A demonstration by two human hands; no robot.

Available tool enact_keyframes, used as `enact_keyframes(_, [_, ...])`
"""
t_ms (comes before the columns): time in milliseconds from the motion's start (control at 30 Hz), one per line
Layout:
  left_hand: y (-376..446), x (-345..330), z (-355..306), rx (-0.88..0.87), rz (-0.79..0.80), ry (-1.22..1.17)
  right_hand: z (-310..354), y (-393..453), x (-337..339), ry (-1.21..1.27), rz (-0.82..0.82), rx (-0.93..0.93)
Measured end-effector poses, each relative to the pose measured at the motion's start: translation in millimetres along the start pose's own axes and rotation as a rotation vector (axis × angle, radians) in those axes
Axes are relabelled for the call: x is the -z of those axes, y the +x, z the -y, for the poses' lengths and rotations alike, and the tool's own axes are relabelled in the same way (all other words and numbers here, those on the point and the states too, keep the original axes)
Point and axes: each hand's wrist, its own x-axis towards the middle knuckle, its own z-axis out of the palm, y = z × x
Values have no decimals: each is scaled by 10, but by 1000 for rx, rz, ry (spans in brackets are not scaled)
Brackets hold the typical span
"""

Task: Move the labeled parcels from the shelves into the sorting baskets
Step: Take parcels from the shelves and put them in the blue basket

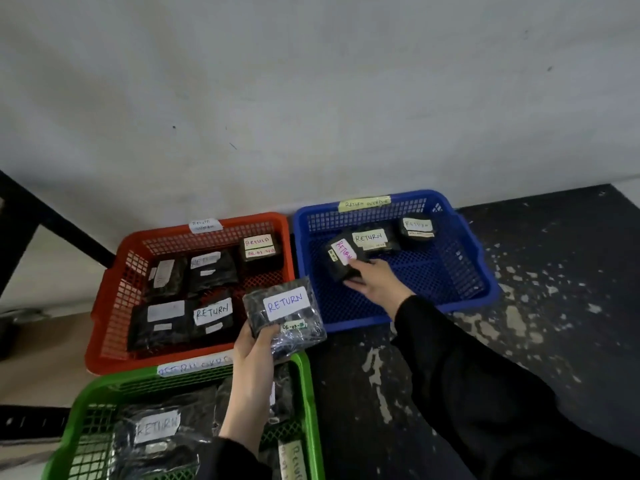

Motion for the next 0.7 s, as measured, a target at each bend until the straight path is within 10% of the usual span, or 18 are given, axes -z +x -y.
enact_keyframes(300, [104,-162,27,1,-58,-1,-178,531,-232,-103,-172,-60])
enact_keyframes(533, [99,-269,-22,-66,-29,31,-118,587,-70,-85,-10,-35])
enact_keyframes(700, [69,-483,-83,-40,-33,4,40,202,307,-686,60,157])
